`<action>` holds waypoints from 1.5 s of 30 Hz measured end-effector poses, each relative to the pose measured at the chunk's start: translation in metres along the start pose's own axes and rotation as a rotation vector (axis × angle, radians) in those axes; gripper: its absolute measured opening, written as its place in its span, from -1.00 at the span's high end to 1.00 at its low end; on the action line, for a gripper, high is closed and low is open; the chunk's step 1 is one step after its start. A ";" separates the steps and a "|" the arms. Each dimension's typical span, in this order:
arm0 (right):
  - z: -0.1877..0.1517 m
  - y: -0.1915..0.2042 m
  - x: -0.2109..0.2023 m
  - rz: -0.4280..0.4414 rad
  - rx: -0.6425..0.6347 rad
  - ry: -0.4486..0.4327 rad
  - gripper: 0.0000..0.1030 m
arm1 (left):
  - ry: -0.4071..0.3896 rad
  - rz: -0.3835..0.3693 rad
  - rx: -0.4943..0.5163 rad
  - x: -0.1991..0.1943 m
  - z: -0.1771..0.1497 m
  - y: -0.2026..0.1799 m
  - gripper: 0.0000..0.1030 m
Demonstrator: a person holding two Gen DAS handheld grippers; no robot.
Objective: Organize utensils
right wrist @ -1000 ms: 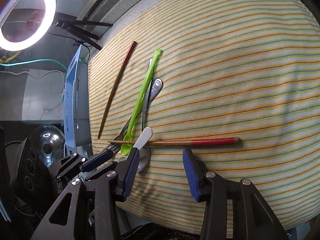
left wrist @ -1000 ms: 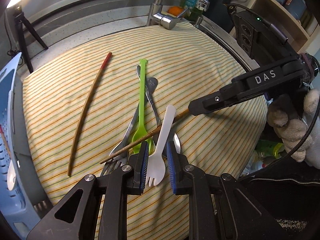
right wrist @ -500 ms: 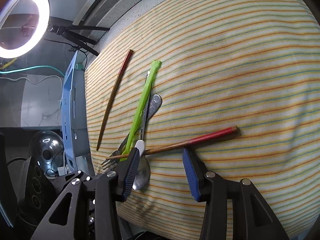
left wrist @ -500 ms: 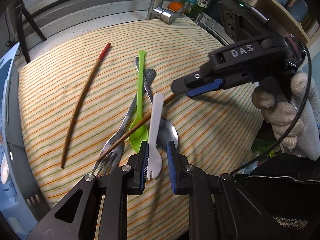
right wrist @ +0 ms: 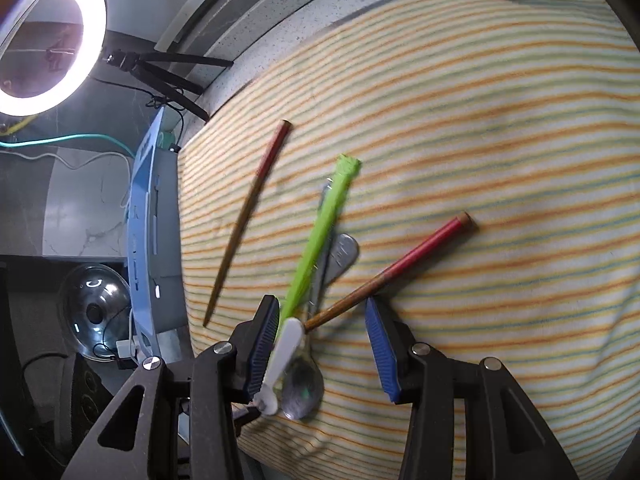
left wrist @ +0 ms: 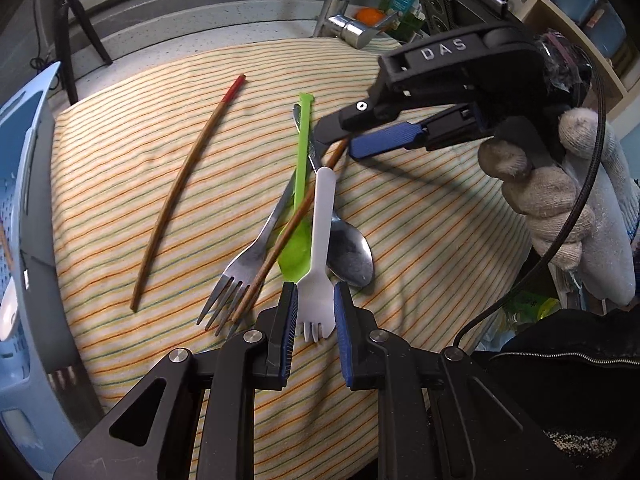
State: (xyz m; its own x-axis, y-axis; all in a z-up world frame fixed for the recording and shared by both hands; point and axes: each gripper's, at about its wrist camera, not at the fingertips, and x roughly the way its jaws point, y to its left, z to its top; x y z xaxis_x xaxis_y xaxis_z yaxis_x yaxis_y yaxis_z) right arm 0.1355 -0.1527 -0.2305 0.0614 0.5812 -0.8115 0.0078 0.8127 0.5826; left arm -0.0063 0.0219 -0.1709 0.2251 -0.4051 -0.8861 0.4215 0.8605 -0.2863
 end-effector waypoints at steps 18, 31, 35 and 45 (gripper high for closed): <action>-0.006 0.041 0.017 0.006 -0.157 0.104 0.20 | -0.018 -0.042 -0.022 -0.003 -0.011 -0.010 0.67; 0.003 0.008 0.007 0.000 -0.068 0.076 0.25 | 0.028 -0.043 -0.009 0.016 -0.003 -0.023 0.52; 0.003 0.005 0.006 0.014 -0.059 0.076 0.29 | 0.014 -0.023 -0.057 0.018 0.004 -0.003 0.52; 0.003 -0.001 0.007 0.037 -0.037 0.087 0.37 | -0.055 0.047 -0.111 0.002 0.012 0.030 0.52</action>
State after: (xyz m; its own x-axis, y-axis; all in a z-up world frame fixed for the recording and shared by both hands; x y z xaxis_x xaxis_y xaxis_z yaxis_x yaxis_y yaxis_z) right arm 0.1393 -0.1497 -0.2363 -0.0262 0.6109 -0.7912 -0.0302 0.7907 0.6115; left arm 0.0177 0.0425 -0.1771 0.2917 -0.3774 -0.8789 0.3107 0.9064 -0.2861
